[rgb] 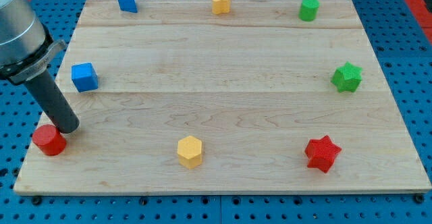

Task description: Place red blocks to the center of the board

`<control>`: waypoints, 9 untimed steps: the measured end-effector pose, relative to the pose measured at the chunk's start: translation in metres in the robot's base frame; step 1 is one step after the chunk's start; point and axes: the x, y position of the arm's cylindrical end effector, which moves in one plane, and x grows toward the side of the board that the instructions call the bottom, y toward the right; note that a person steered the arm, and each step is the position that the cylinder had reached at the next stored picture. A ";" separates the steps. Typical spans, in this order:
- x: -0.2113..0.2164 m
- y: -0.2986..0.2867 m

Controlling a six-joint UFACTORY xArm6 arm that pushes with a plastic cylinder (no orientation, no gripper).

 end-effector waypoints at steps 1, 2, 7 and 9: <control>0.000 0.000; -0.003 0.006; -0.007 -0.071; 0.050 -0.043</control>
